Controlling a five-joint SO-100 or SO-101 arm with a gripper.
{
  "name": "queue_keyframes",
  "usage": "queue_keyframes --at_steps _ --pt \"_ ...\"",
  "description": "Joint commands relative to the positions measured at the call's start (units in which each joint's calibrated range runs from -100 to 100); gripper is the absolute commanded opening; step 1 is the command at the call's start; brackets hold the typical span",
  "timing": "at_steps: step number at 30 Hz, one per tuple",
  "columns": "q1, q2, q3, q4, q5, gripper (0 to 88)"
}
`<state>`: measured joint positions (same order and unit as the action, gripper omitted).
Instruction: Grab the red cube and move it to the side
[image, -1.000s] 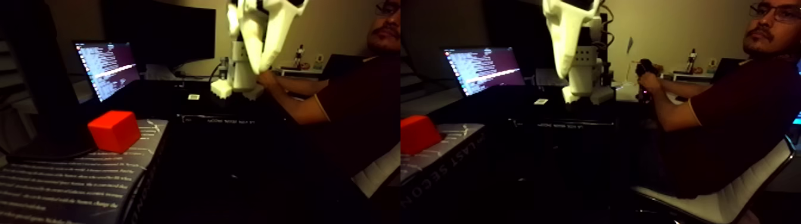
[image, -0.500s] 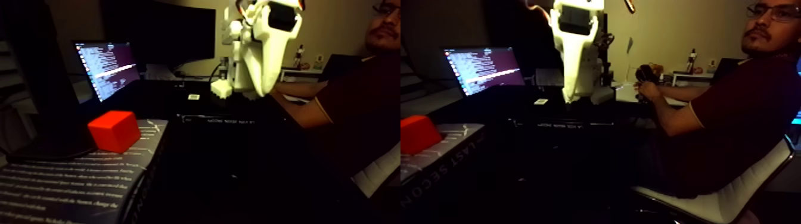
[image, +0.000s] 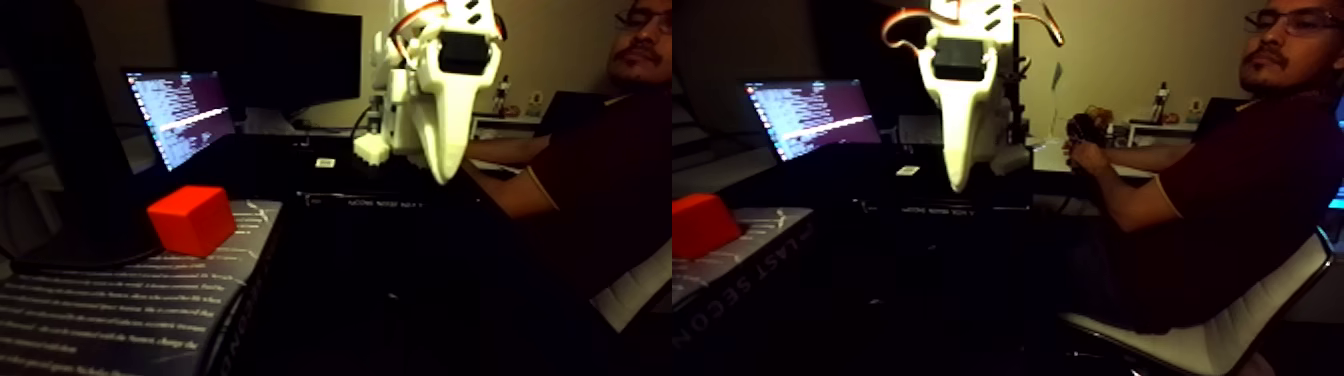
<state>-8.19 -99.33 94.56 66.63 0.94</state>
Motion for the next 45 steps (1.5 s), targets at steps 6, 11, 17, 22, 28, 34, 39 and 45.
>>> queue_keyframes --at_steps 6,11,17,22,28,34,39,45 --pt "0.11 -0.08 0.37 -0.75 -0.22 0.6" --pt "0.19 -0.08 0.37 -0.75 -0.11 0.6" --pt "0.28 -0.08 0.37 -0.75 -0.05 0.6" --pt "0.11 -0.08 0.37 -0.75 0.11 0.6" --pt "0.03 -0.08 0.37 -0.75 0.16 0.6" --pt "0.36 0.0 0.37 -0.75 0.16 0.6" --pt "0.36 0.0 0.37 -0.75 0.16 0.6" --pt "0.36 0.0 0.37 -0.75 0.16 0.6"
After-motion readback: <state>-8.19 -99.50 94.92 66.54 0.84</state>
